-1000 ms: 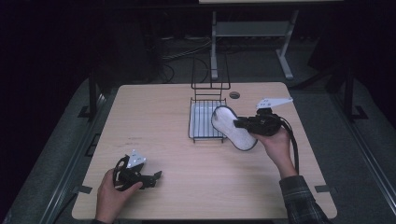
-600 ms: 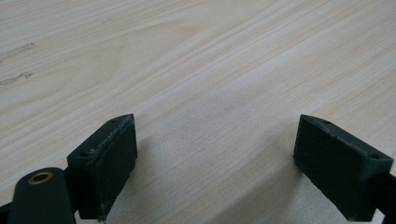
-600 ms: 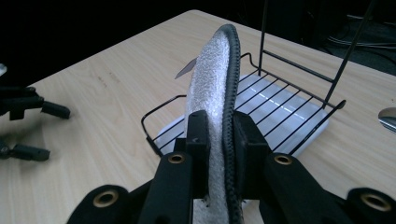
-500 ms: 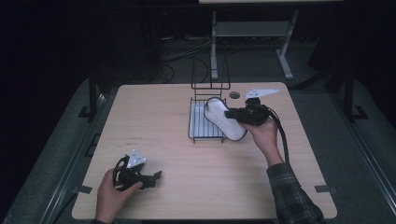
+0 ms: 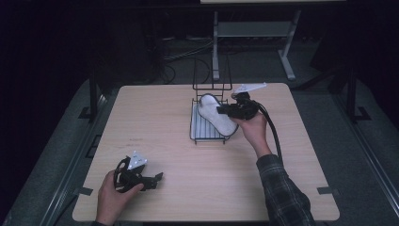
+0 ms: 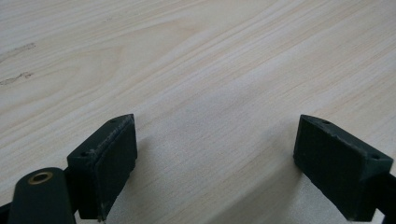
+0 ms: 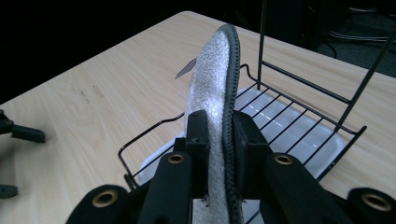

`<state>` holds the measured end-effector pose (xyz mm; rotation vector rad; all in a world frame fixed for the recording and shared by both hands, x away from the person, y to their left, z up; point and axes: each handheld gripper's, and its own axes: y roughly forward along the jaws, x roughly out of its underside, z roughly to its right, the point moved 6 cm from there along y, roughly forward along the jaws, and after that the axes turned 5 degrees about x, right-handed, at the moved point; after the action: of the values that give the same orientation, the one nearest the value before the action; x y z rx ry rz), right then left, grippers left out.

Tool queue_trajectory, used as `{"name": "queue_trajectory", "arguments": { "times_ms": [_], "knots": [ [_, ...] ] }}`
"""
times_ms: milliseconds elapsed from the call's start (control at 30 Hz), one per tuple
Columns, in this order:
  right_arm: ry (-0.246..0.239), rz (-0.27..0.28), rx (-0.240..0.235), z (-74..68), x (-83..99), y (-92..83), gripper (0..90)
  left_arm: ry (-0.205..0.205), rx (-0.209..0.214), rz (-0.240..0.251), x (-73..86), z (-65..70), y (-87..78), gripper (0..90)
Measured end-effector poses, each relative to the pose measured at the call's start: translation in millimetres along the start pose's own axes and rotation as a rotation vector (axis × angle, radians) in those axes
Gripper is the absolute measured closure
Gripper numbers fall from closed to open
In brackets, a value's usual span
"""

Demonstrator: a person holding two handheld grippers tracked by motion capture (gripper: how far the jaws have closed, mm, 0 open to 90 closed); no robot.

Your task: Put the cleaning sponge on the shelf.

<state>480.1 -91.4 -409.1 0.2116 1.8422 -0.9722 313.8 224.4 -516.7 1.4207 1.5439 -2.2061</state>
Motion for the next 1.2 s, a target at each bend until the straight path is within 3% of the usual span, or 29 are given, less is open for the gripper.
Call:
{"name": "queue_trajectory", "arguments": {
  "times_ms": [233, 367, 600, 1033, 1200],
  "knots": [
    [-0.004, -0.006, 0.012, 0.8, -4.1, 17.2, 78.0, 0.001, -0.002, -0.001, 0.0, -0.2, -0.1, 12.7],
    [0.029, -0.019, 0.002, 1.7, -1.6, 24.9, 77.9, 0.001, -0.001, -0.001, 0.0, -0.1, 0.0, 12.7],
    [0.042, -0.026, 0.002, 5.5, 2.4, 36.3, 76.9, 0.001, -0.002, -0.001, 0.0, -0.2, 0.0, 12.7],
    [0.001, -0.074, 0.044, 8.2, 0.1, 51.0, 71.6, -0.001, -0.001, 0.0, 0.1, 0.0, 0.0, 12.7],
    [-0.007, -0.089, 0.076, 10.7, 3.2, 55.5, 63.9, 0.0, -0.001, -0.001, 0.0, -0.1, 0.0, 12.7]
  ]
}}
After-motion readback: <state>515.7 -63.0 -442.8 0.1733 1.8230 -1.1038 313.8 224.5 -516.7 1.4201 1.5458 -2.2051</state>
